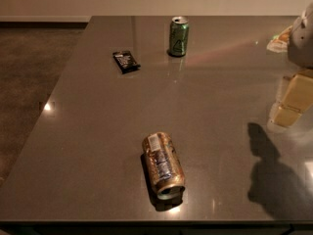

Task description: Place orange can upright

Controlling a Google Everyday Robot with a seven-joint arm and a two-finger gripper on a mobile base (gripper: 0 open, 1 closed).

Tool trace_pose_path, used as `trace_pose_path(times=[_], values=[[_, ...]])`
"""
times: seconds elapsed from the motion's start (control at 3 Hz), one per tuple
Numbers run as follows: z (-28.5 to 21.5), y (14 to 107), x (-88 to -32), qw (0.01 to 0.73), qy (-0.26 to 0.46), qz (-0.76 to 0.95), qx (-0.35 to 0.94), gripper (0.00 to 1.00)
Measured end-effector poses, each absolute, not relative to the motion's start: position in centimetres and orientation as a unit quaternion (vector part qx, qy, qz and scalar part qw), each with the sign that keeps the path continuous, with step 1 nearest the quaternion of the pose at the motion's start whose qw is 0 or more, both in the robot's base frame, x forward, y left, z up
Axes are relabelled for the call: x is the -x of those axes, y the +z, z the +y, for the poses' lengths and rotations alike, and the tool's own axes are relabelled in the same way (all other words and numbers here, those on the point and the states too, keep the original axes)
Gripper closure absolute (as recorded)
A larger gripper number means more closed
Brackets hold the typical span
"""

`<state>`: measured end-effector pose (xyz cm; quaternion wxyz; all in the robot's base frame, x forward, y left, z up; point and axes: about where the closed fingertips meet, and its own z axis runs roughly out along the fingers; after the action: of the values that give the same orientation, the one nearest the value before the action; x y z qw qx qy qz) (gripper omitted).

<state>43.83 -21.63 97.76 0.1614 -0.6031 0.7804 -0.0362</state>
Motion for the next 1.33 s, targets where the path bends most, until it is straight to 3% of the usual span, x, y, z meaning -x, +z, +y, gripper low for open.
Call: trace_pose_path(times=[0.67,1.33], values=[[-20.7,98.2,-44.3,0.17,-0.038,0.76,0.626,0.0],[-16.3,98.5,-45.5,0.208,-0.041,0.651,0.729,0.0]])
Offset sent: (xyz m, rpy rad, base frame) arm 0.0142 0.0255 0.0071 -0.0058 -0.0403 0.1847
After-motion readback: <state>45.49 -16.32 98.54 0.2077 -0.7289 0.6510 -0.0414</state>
